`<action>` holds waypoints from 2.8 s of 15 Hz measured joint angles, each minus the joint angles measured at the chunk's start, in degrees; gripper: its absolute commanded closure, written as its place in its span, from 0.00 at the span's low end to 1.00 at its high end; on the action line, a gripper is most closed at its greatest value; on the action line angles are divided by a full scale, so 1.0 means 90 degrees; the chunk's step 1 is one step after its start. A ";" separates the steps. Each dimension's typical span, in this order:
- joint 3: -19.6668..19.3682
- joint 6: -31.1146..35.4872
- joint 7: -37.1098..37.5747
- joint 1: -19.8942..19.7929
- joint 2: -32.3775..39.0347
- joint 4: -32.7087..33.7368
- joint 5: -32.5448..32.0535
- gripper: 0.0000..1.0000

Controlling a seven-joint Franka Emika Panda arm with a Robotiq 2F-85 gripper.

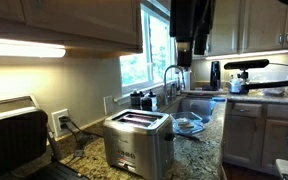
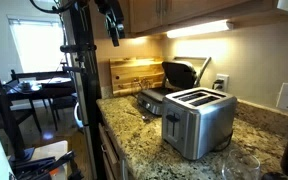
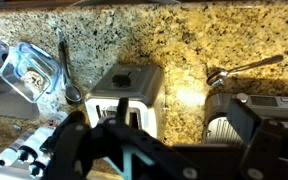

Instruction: Push the lever on the bread toaster downwards

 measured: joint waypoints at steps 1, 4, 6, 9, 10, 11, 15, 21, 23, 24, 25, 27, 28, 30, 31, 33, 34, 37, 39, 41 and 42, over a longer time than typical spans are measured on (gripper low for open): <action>0.0000 0.0001 0.0000 0.0000 0.0000 0.0000 0.0000 0.00; 0.0000 0.0001 0.0000 0.0000 0.0000 0.0001 0.0000 0.00; 0.0000 0.0001 0.0000 0.0000 0.0000 0.0001 0.0000 0.00; 0.0000 0.0001 0.0000 0.0000 0.0000 0.0002 0.0000 0.00; 0.0000 0.0001 0.0000 0.0000 0.0000 0.0002 0.0000 0.00; -0.0009 0.0001 0.0000 0.0010 0.0008 0.0002 -0.0001 0.00; -0.0114 0.0043 -0.0009 0.0082 0.0108 -0.0002 -0.0003 0.00; -0.0720 0.0450 -0.0144 0.0074 0.0394 -0.0215 -0.0032 0.00; -0.1026 0.0760 -0.0307 0.0061 0.0497 -0.0406 -0.0033 0.00; -0.1170 0.0905 -0.0405 0.0055 0.0548 -0.0512 -0.0033 0.00; -0.1309 0.1046 -0.0536 0.0050 0.0605 -0.0624 -0.0034 0.00; -0.1549 0.1258 -0.0828 0.0046 0.0722 -0.0833 -0.0035 0.00; -0.1647 0.1325 -0.0984 0.0046 0.0775 -0.0930 -0.0035 0.00; -0.1816 0.1397 -0.1308 0.0045 0.0894 -0.1104 -0.0035 0.00; -0.1890 0.1415 -0.1419 0.0044 0.0967 -0.1174 -0.0035 0.00; -0.1979 0.1424 -0.1516 0.0041 0.1097 -0.1235 -0.0035 0.00; -0.1978 0.1424 -0.1516 0.0044 0.1122 -0.1225 -0.0034 0.00; -0.1954 0.1424 -0.1516 0.0051 0.1123 -0.1189 -0.0034 0.00; -0.1953 0.1424 -0.1516 0.0051 0.1123 -0.1184 -0.0034 0.00; -0.1954 0.1469 -0.1506 0.0050 0.1134 -0.1188 -0.0034 0.00; -0.1952 0.1553 -0.1506 0.0050 0.1153 -0.1202 -0.0035 0.00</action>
